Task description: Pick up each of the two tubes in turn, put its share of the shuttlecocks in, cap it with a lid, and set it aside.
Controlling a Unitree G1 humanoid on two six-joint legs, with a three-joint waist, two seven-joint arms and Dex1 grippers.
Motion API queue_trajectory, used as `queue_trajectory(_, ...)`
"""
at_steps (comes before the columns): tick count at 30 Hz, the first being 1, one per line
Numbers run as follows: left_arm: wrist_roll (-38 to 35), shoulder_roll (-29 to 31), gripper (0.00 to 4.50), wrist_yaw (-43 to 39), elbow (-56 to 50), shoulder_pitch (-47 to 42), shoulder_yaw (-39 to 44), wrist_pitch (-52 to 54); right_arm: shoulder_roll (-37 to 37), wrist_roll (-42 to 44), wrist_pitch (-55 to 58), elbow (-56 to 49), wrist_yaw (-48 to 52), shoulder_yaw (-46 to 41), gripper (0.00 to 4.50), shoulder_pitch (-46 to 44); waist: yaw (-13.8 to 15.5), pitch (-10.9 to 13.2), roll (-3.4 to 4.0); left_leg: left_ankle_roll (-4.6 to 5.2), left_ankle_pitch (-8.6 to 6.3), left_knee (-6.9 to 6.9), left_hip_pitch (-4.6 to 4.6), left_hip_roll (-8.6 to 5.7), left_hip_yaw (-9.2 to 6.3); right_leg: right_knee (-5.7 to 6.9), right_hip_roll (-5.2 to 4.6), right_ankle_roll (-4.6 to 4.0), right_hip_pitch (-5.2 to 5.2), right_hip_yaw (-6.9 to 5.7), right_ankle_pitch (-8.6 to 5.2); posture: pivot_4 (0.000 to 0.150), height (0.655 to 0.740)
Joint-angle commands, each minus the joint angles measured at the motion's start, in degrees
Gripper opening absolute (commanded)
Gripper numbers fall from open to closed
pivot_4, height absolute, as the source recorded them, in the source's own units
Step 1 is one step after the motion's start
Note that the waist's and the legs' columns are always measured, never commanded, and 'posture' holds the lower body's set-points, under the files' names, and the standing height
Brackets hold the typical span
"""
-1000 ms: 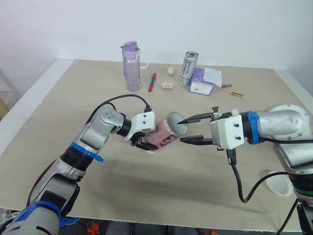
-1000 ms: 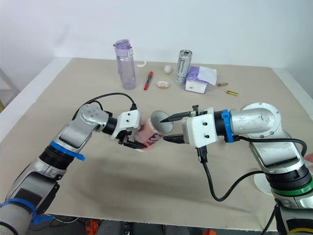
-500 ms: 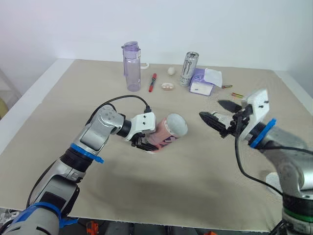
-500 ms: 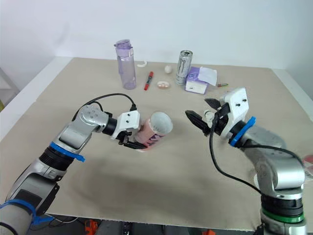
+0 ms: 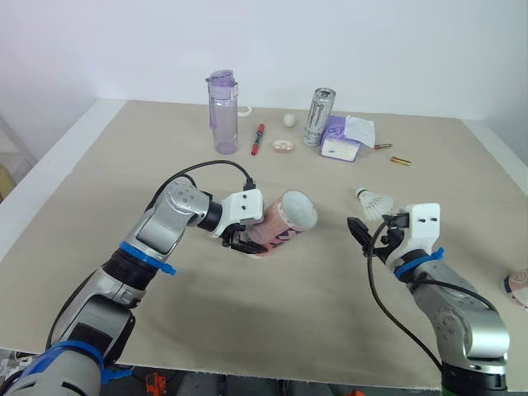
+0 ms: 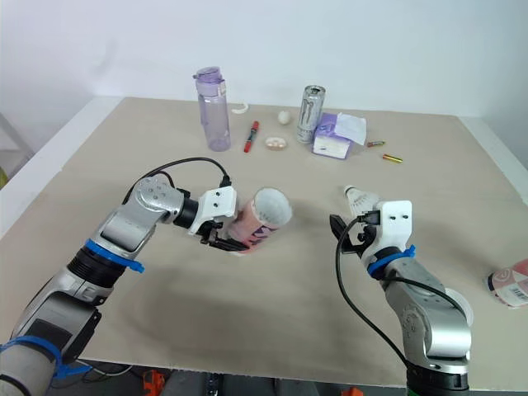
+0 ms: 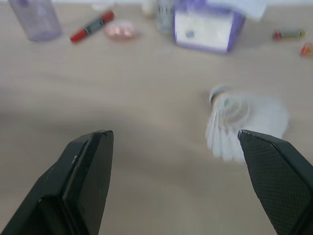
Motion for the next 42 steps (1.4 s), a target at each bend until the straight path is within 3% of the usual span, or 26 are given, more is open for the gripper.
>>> queue_trajectory(1, 0.99, 0.01, 3.12, 0.58, 0.98, 0.33, -1.53, 0.0, 0.37, -0.73, -2.97, 2.5, 0.07, -0.18, 4.38, -3.19, 0.0, 0.0, 0.0, 0.0, 0.0, 0.0, 0.0, 0.0, 0.01, 0.0, -0.01, 0.0, -0.01, 0.02, 0.0, 0.15, 0.74)
queue_trajectory(16, 1.18, -0.02, 3.12, 1.18, 1.0, 0.36, -1.24, 0.1, 2.96, -1.42, -6.3, 15.29, -0.64, -0.21, 4.38, -12.42, -0.01, 0.0, 0.02, 0.03, 0.02, -0.01, 0.0, -0.01, -0.02, 0.0, 0.03, 0.02, 0.01, 0.01, 0.02, 0.15, 0.74)
queue_trajectory(30, 1.09, 0.47, 3.12, 1.77, -0.38, 1.4, -0.98, 0.9, 0.38, -4.7, -12.26, 30.26, 2.38, 0.64, 4.38, -19.81, -0.1, 0.0, 0.02, 0.08, 0.05, 0.0, 0.01, -0.05, 0.01, 0.0, 0.07, -0.04, 0.0, 0.01, 0.1, 0.15, 0.74)
queue_trajectory(36, 1.04, 0.44, 3.12, 2.08, -0.73, 1.73, -1.08, 1.09, -0.85, -5.7, -15.61, 36.9, 3.42, 0.12, 2.69, -23.66, -0.14, 0.0, 0.02, 0.09, 0.06, -0.01, 0.02, -0.07, 0.01, 0.0, 0.07, -0.05, 0.0, 0.02, 0.12, 0.15, 0.74)
queue_trajectory(42, 1.01, 0.52, 3.12, 2.28, -0.8, 1.75, -1.04, 1.09, -1.21, -6.78, -18.99, 42.44, 3.98, 0.41, 0.36, -26.19, -0.16, 0.0, 0.02, 0.14, 0.09, -0.01, 0.03, -0.07, 0.01, 0.0, 0.08, -0.04, 0.01, 0.02, 0.16, 0.15, 0.74)
